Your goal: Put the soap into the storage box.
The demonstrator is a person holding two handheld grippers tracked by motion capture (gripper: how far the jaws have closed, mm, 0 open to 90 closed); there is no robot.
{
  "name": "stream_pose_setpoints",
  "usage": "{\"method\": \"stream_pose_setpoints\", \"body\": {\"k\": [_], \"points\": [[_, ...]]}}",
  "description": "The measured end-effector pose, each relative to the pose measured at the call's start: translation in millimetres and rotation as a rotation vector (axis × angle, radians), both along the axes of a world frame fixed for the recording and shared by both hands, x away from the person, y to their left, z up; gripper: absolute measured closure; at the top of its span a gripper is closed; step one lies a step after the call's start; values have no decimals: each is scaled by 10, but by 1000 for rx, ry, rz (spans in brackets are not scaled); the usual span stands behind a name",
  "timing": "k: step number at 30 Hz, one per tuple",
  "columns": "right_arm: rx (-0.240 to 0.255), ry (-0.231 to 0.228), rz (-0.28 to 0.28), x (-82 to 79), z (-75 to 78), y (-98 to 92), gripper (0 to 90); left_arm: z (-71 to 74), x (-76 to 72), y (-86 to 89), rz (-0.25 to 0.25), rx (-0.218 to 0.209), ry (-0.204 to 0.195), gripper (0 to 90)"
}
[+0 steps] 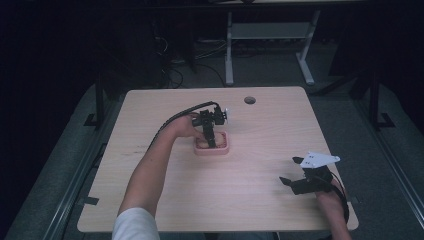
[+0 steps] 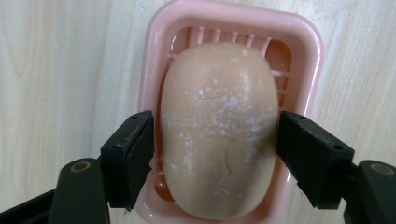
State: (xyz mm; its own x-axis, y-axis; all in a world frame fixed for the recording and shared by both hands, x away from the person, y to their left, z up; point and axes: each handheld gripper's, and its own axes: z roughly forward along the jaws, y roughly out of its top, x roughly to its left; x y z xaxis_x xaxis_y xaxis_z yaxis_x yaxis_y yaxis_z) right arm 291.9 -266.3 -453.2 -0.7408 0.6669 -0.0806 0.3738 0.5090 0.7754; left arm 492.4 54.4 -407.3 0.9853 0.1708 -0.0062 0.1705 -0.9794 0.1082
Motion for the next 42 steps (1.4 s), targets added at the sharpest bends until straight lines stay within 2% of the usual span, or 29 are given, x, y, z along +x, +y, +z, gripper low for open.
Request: {"method": "stream_pose_setpoints", "body": {"k": [2, 6, 8, 9, 12, 24, 28, 30, 31, 42], "points": [[1, 0, 0, 0, -4, 2, 142, 19, -8, 6, 10, -8, -2, 242], [3, -3, 2, -1, 1, 12, 142, 50, -38, 11, 7, -7, -4, 240], [-10, -4, 9, 2, -3, 21, 142, 83, -53, 6, -3, -8, -8, 237], [2, 7, 4, -9, -5, 39, 142, 111, -70, -2, -12, -20, -16, 237], [-3, 4, 3, -18, 1, 27, 142, 140, -92, -11, -5, -35, -19, 235], [-4, 8, -5, -25, -14, -15, 142, 214, -168, -24, -33, -48, -20, 234], [-5, 6, -3, -24, -14, -15, 143, 249, -188, -9, -13, -45, -17, 230], [-5, 6, -4, -24, -15, -16, 142, 269, -195, 17, -9, -41, -13, 268], [-5, 4, -4, -22, -15, -19, 142, 285, -215, 43, -14, -53, -19, 280], [-6, 10, -5, -14, -23, -20, 142, 283, -243, 134, 7, -71, -10, 243]]}}
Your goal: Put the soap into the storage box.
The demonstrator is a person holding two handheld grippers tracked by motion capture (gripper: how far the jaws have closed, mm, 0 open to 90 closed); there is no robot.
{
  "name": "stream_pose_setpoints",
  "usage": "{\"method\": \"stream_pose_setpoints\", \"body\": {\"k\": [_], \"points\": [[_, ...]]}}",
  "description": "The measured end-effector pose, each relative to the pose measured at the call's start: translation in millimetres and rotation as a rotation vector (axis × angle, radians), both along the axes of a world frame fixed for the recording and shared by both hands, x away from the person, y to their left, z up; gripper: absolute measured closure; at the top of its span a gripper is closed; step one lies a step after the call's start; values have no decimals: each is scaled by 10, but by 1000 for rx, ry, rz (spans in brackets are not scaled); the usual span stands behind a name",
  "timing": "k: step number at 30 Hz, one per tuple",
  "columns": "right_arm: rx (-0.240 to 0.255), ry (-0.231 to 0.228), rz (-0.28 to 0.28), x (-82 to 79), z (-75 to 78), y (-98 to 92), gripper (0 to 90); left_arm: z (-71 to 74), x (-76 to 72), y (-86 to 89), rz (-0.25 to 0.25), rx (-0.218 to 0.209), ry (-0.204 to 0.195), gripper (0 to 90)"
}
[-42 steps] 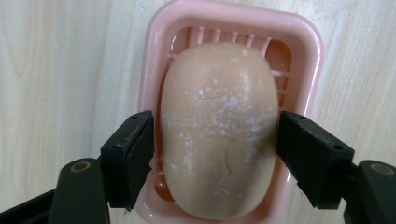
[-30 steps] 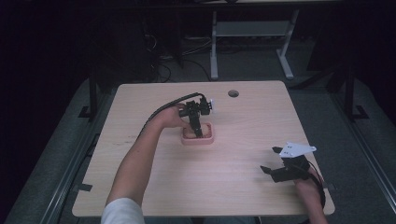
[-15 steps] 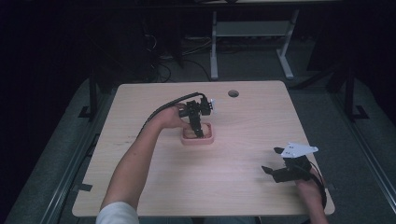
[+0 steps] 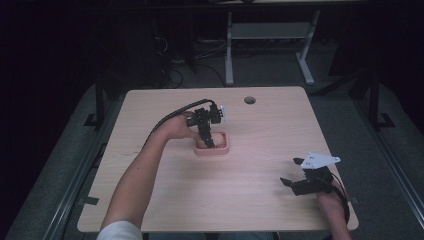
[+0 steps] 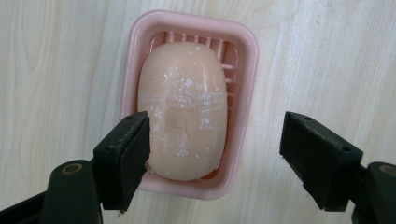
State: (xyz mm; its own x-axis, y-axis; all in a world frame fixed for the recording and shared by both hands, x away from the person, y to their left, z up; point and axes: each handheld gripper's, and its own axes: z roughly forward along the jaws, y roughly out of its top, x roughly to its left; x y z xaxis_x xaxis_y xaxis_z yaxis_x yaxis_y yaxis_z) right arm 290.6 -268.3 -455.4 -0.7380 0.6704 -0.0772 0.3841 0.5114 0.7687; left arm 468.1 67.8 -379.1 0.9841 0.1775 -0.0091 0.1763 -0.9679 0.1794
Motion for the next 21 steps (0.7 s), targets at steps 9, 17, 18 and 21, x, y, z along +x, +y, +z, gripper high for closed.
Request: {"method": "stream_pose_setpoints", "body": {"k": [9, 17, 18, 21], "points": [[6, 0, -5, -9, 2, -10, 142, 14, -56, 27, -4, 9, 0, 235], [9, -8, -3, -16, 2, -40, 142, 6, -116, 144, 29, -30, 18, 229], [9, -7, -3, -16, 2, -40, 142, 2, -124, 154, 24, -25, 14, 228], [4, -9, -2, -15, 3, -35, 142, 11, -156, 193, 33, -46, 11, 227]]}}
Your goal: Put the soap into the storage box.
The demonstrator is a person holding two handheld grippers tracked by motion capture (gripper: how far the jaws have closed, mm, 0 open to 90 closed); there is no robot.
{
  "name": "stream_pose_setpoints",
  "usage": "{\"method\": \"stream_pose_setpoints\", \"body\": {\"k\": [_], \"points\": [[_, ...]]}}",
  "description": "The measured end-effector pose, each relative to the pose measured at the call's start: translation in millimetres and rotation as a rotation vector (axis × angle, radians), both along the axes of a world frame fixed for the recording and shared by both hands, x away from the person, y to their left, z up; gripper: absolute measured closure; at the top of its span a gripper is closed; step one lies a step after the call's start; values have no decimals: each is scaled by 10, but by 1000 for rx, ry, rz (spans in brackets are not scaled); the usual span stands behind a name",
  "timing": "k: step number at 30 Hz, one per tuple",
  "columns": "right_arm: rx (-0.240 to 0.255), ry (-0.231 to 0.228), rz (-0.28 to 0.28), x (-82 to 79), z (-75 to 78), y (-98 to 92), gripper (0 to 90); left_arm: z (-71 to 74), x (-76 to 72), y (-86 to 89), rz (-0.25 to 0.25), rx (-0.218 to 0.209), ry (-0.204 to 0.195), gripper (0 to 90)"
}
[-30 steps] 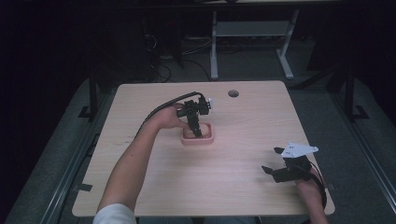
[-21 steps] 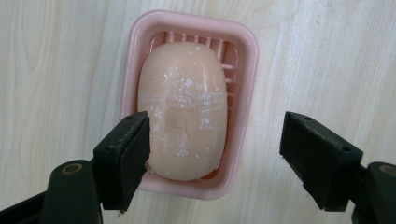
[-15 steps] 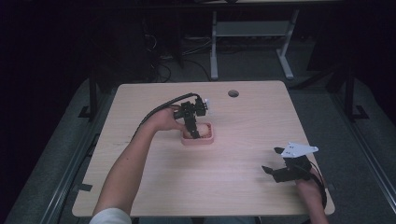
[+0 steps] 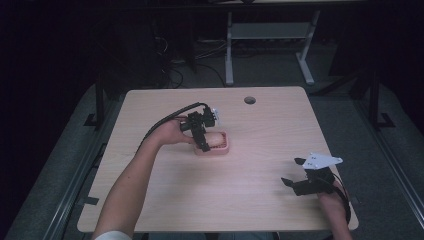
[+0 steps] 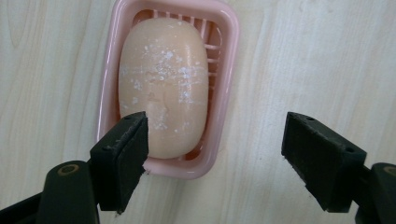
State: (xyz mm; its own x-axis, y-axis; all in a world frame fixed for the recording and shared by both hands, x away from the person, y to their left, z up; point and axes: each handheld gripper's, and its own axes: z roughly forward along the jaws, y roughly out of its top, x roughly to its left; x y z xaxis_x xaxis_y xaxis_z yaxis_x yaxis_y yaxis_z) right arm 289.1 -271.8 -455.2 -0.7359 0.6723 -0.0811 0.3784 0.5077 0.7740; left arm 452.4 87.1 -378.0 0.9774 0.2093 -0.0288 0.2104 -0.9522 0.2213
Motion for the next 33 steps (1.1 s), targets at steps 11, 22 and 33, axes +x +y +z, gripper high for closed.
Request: {"method": "stream_pose_setpoints", "body": {"k": [11, 22, 33], "points": [[12, 1, -3, -1, 2, -9, 142, -11, -64, 75, 3, -11, -12, 223], [14, 4, -6, -1, 0, -5, 142, 0, -174, 160, 9, -19, -19, 221], [9, 0, -5, -1, 0, -18, 142, -30, -237, 304, 19, -16, -22, 215]]}}
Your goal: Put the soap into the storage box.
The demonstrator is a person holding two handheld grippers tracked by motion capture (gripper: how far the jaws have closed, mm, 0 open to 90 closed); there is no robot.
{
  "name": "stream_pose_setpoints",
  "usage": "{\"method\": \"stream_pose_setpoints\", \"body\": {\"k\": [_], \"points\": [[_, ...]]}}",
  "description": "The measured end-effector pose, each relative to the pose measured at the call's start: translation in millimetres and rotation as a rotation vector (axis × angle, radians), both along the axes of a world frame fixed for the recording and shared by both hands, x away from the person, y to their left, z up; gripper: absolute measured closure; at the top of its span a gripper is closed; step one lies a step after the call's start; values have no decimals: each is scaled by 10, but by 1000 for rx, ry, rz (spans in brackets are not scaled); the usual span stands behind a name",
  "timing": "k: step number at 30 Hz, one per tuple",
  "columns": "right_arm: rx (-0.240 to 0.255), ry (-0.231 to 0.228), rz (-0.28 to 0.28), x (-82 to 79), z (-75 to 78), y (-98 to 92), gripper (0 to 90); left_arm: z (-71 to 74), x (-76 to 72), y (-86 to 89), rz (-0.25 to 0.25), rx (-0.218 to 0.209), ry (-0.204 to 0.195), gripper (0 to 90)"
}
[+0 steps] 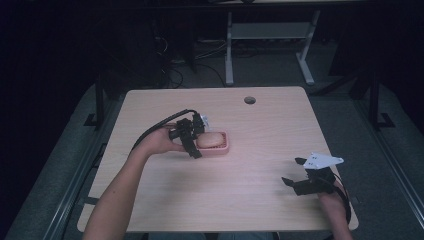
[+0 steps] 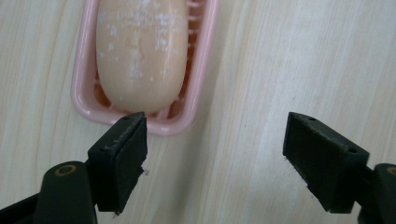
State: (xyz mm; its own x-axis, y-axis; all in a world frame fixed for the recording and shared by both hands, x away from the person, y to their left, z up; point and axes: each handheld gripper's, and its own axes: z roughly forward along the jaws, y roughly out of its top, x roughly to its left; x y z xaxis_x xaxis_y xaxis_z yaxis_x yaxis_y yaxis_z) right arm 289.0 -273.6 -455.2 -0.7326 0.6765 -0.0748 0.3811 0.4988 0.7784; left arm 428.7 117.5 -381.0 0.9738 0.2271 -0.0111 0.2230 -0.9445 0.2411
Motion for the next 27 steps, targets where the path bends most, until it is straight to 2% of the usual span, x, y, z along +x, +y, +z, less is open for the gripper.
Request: {"method": "stream_pose_setpoints", "body": {"k": [5, 11, 20, 25, 27], "points": [[1, 2, 0, 2, -3, 0, 142, -19, -16, 98, 18, -15, 5, 217], [-2, 0, 2, 3, -3, 3, 142, -47, -58, 173, 26, -13, -8, 216], [-4, -3, 6, 4, -2, 5, 142, -65, -195, 309, 44, -47, -10, 216], [-3, -1, 6, 7, -8, 9, 142, -89, -295, 392, 44, -46, -24, 214], [8, 6, 0, 2, -7, 19, 143, -103, -325, 435, 55, -54, -13, 212]]}}
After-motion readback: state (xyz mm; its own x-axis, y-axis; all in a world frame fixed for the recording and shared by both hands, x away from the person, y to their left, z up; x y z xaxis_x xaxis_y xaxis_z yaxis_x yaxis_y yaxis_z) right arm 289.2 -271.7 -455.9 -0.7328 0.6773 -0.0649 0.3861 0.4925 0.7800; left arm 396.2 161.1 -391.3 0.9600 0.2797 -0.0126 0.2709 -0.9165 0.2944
